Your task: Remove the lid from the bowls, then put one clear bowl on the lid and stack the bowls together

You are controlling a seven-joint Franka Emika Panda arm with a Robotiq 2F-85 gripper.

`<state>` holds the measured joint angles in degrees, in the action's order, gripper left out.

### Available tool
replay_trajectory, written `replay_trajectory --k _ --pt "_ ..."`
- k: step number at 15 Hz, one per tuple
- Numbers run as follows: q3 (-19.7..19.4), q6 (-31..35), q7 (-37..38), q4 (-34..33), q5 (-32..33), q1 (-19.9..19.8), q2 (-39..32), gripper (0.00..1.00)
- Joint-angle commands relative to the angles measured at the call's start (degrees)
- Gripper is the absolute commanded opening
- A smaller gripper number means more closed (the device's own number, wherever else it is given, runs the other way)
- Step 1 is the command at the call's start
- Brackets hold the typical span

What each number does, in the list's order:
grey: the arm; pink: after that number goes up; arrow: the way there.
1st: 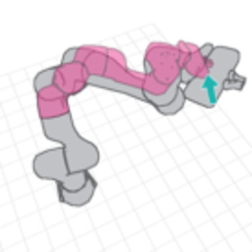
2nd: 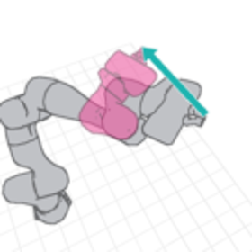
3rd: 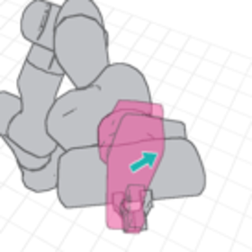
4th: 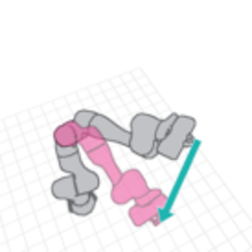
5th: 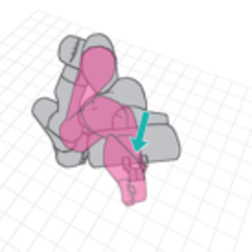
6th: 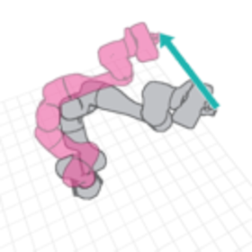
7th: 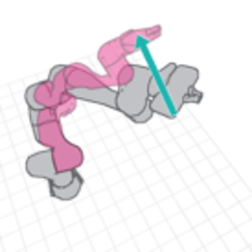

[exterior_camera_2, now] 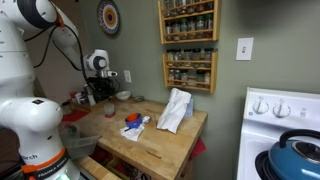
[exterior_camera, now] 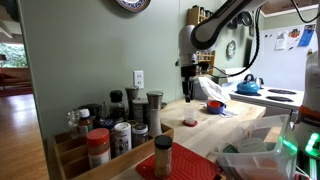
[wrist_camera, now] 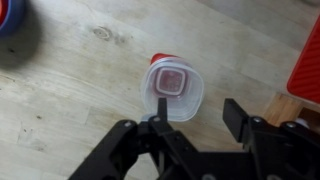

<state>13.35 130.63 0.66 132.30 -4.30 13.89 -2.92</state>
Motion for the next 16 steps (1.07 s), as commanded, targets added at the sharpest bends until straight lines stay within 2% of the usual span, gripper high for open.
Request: replay_trajectory --k 1,3,10,11,16 --pt "-0.2 -0.7 1.7 0.9 -2.2 -0.6 4.6 0.94" --pt "-0.3 -1.3 2.6 0.9 -1.3 -0.7 7.1 1.0" --pt "0.3 -8.1 3.8 0.4 2.9 -0.7 14.4 1.0" --pt "-0.1 -5.8 2.0 -0.5 1.1 -0.6 11.8 1.0" --pt "0.1 -7.2 2.6 -0.4 1.8 -0.6 13.7 1.0"
